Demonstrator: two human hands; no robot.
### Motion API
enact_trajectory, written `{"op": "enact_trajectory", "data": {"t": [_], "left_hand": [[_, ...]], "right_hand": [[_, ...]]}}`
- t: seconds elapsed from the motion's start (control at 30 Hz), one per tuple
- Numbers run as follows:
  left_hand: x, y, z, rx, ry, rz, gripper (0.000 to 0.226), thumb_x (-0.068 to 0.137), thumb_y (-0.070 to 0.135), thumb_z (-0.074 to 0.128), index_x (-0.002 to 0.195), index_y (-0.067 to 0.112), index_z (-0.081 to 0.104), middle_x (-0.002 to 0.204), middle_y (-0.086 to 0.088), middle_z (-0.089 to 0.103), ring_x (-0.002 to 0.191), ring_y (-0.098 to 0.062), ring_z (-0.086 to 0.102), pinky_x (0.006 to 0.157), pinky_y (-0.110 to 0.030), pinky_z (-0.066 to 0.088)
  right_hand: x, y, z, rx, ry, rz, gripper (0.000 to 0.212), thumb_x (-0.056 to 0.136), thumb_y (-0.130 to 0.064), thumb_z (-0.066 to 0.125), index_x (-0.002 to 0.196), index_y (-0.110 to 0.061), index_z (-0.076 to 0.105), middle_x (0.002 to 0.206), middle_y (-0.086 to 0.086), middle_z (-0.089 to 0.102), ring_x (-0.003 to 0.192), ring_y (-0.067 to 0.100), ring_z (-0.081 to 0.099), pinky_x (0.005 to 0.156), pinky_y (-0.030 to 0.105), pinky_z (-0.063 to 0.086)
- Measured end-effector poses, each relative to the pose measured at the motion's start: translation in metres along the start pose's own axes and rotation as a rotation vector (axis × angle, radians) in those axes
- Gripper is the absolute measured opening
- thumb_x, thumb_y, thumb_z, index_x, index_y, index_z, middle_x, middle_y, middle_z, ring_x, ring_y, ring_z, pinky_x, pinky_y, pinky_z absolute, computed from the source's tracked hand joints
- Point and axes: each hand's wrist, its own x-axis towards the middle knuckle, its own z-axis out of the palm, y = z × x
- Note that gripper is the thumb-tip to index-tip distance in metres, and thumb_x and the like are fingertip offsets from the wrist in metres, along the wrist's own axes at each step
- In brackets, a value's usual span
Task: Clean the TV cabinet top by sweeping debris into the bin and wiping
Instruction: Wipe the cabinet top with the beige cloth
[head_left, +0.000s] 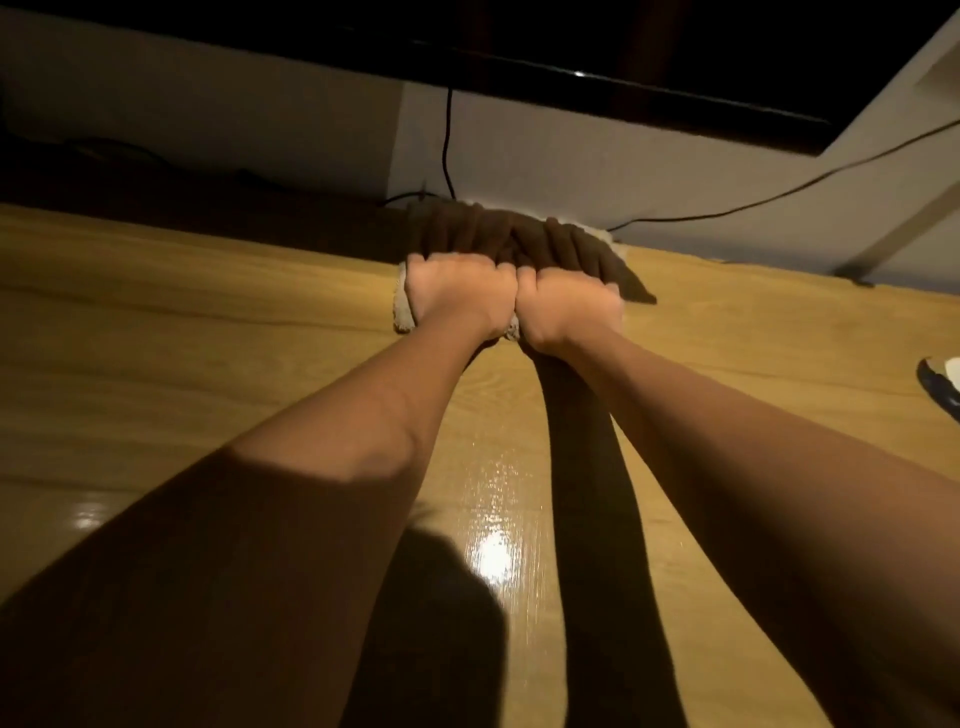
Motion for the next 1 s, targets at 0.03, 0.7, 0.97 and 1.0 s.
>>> {"op": "enact_trajectory", "data": {"t": [0.03, 0.7, 0.97, 1.0], "left_hand": [[-0.002, 0.000, 0.002, -0.002, 0.021, -0.004, 0.037, 0.098, 0.037, 0.036, 0.125, 0.028, 0.059, 0.131, -0.005, 0.062, 0.123, -0.036, 0.053, 0.100, -0.051, 0.033], [-0.280, 0.087, 0.036, -0.240, 0.029, 0.046, 0.054, 0.101, 0.049, 0.003, 0.155, 0.046, -0.003, 0.168, 0.009, -0.008, 0.153, -0.022, -0.016, 0.123, -0.047, -0.007], [-0.404, 0.125, 0.046, -0.227, -0.017, 0.013, 0.058, 0.095, 0.051, -0.009, 0.153, 0.047, -0.011, 0.165, 0.009, -0.020, 0.151, -0.022, -0.023, 0.122, -0.048, -0.004], [-0.405, 0.126, 0.045, -0.227, -0.029, 0.008, 0.058, 0.096, 0.051, -0.008, 0.153, 0.047, -0.013, 0.165, 0.008, -0.021, 0.151, -0.022, -0.024, 0.122, -0.048, -0.005]], "right_hand": [[-0.003, 0.001, 0.001, 0.008, 0.006, -0.001, 0.046, 0.103, -0.038, 0.022, 0.115, -0.023, 0.064, 0.122, 0.008, 0.068, 0.112, 0.034, 0.060, 0.092, 0.048, 0.035], [-0.303, 0.061, 0.010, 0.150, -0.056, 0.147, 0.053, 0.104, -0.055, 0.008, 0.157, -0.052, 0.000, 0.170, -0.011, -0.010, 0.156, 0.017, -0.015, 0.127, 0.045, -0.005], [-0.433, 0.083, 0.007, 0.162, -0.074, 0.108, 0.053, 0.105, -0.055, 0.011, 0.157, -0.051, 0.001, 0.169, -0.011, -0.010, 0.156, 0.016, -0.016, 0.127, 0.044, -0.005], [-0.434, 0.083, 0.007, 0.176, -0.079, 0.116, 0.053, 0.105, -0.055, 0.010, 0.157, -0.052, 0.000, 0.169, -0.011, -0.010, 0.156, 0.016, -0.016, 0.126, 0.043, -0.007]]}}
